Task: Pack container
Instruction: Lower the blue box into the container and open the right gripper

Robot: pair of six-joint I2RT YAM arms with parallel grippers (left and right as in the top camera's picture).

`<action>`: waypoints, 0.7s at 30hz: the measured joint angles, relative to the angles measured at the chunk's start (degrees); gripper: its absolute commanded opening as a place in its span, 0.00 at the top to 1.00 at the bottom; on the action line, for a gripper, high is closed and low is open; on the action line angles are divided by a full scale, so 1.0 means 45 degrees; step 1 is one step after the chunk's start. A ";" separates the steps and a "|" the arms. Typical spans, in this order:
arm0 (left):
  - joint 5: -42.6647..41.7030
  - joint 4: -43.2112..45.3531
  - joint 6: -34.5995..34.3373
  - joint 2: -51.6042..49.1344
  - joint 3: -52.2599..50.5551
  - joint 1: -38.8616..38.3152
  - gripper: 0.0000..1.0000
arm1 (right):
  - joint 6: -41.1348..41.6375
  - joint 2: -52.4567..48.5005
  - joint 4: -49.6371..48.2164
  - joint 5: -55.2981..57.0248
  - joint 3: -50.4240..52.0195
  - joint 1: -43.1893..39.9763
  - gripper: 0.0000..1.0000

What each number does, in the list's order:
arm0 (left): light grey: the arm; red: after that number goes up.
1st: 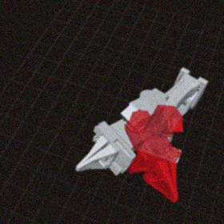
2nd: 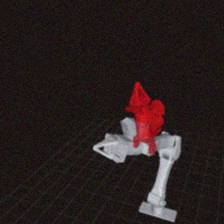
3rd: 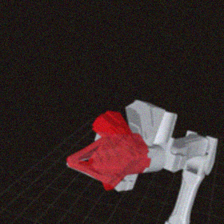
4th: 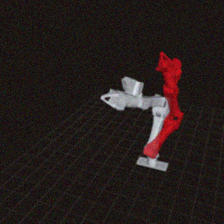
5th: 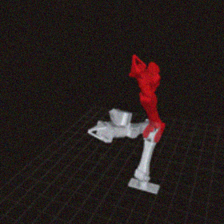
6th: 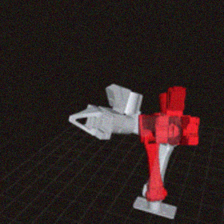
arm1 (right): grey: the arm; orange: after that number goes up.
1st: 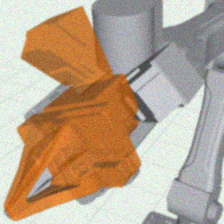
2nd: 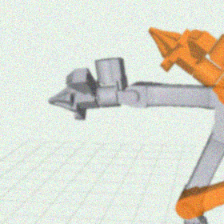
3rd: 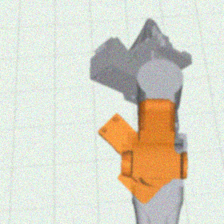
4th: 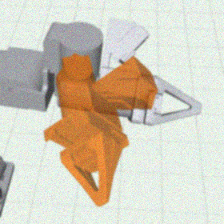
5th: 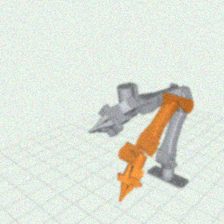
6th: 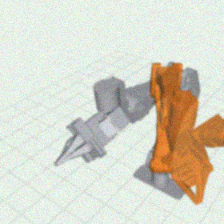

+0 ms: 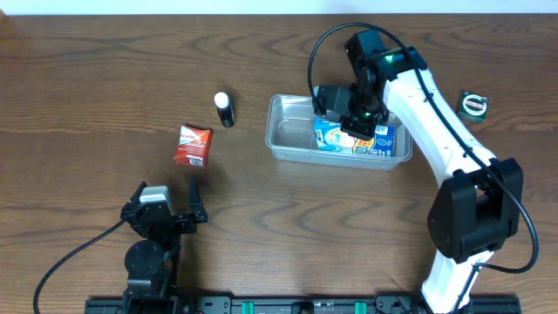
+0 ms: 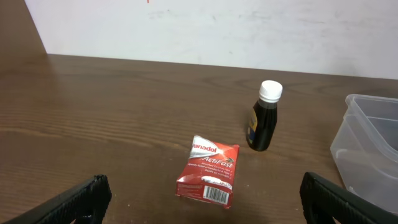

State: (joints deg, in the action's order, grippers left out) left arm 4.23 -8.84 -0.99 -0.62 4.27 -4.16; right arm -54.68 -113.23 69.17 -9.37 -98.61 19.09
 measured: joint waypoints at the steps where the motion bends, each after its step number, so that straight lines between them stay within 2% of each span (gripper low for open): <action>1: -0.0005 0.0000 -0.0005 0.0000 0.0000 0.0000 0.02 | -0.0005 0.0000 0.0131 -0.0015 0.0005 0.0000 0.99; 7: -0.0005 0.0000 0.0000 0.0000 0.0000 0.0000 0.02 | -0.0005 0.0000 0.0636 -0.0024 0.0005 0.0000 0.99; 16: -0.0005 0.0000 -0.0005 0.0000 0.0000 0.0000 0.02 | 0.0058 -0.0010 0.0272 -0.0452 0.0384 -0.0049 0.99; 21: 0.0000 0.0000 0.0000 0.0000 0.0000 0.0000 0.02 | 0.0257 -0.0010 0.0291 -0.0597 0.0384 -0.0287 0.92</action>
State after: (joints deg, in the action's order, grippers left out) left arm 4.23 -8.84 -0.99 -0.62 4.27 -4.16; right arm -53.52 -113.27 70.48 -12.05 -96.88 17.80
